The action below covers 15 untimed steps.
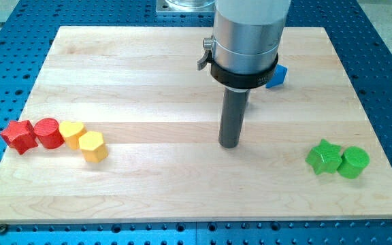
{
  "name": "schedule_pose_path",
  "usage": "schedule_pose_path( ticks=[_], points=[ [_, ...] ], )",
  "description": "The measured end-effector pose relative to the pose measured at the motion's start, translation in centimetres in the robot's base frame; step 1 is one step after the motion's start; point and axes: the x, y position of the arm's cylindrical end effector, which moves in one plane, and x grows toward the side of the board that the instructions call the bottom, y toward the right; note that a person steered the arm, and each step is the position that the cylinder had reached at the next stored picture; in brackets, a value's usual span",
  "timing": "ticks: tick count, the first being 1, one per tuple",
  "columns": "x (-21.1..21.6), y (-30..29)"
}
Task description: Push the green star into the yellow hexagon
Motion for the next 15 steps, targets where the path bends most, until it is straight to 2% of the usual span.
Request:
schedule_pose_path(
  ticks=[1, 2, 3, 4, 6, 7, 8, 10, 11, 12, 13, 14, 15],
  points=[
    [-0.8, 2.8],
    [-2.4, 14.3],
    [-0.1, 25.5],
    [3.9, 28.2],
    [5.3, 12.8],
    [6.0, 14.6],
    [4.2, 10.6],
    [3.7, -1.7],
    [3.2, 0.4],
    [-1.5, 2.2],
    [-0.4, -5.4],
    [3.8, -10.9],
    [4.8, -11.4]
  ],
)
